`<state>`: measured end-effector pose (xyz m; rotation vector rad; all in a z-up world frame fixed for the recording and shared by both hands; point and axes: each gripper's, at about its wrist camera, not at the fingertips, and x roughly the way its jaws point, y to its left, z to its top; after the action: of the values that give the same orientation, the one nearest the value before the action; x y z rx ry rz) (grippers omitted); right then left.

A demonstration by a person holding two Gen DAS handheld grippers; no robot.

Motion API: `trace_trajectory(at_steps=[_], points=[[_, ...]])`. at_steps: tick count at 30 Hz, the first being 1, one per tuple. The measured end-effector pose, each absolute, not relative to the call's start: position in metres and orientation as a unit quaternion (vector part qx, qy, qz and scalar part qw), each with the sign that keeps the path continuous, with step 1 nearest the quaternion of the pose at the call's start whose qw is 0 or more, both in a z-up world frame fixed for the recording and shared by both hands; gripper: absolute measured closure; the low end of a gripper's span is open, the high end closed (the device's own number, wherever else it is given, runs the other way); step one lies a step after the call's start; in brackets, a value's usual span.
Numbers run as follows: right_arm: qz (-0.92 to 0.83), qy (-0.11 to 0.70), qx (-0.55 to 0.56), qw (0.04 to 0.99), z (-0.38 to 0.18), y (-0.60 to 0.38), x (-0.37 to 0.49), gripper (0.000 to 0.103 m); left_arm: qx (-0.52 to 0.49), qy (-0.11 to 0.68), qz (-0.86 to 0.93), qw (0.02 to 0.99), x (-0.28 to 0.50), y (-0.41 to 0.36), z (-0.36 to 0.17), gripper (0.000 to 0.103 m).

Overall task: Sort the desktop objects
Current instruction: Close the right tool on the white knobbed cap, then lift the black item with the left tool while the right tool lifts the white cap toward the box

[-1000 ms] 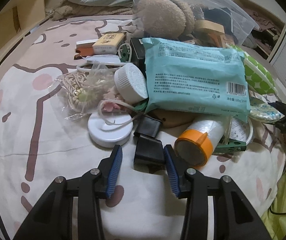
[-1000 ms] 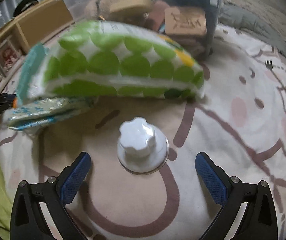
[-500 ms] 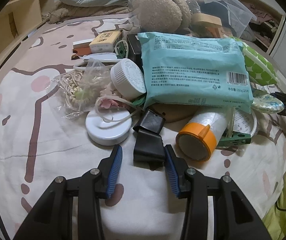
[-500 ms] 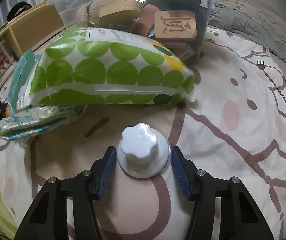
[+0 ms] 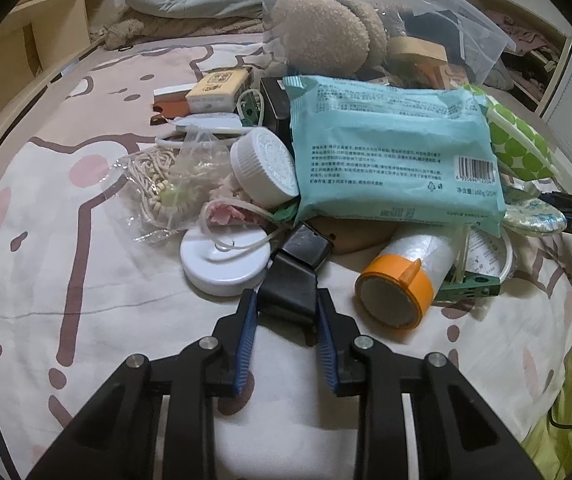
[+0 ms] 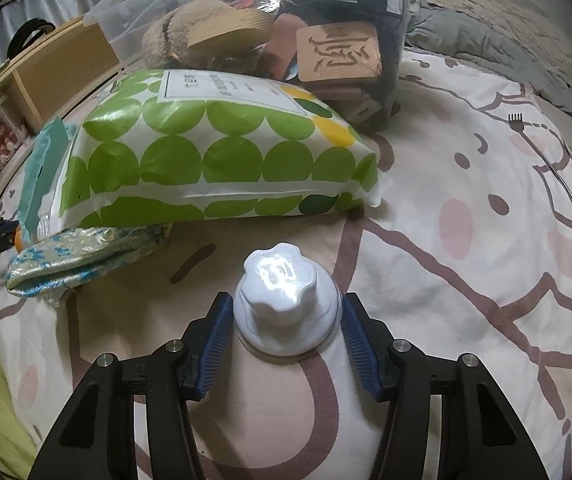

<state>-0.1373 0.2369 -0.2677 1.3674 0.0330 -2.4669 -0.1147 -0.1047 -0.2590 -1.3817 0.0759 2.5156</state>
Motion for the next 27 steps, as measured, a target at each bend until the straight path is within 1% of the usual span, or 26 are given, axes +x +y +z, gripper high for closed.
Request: trace_trajectory(at_steps=[11, 15, 27], points=[[-0.865, -0.007, 0.479, 0.153, -0.267, 0.252, -0.155, 0.047, -0.459, -0.003, 0.881, 0.115, -0.117, -0.118, -0.248, 0.074], [-0.865, -0.010, 0.479, 0.149, -0.264, 0.254, -0.149, 0.047, -0.457, -0.015, 0.883, 0.105, -0.119, -0.123, -0.246, 0.074], [-0.884, -0.036, 0.449, 0.124, -0.230, 0.275, -0.138, 0.047, -0.428, -0.037, 0.899, 0.084, -0.120, -0.131, -0.227, 0.074]])
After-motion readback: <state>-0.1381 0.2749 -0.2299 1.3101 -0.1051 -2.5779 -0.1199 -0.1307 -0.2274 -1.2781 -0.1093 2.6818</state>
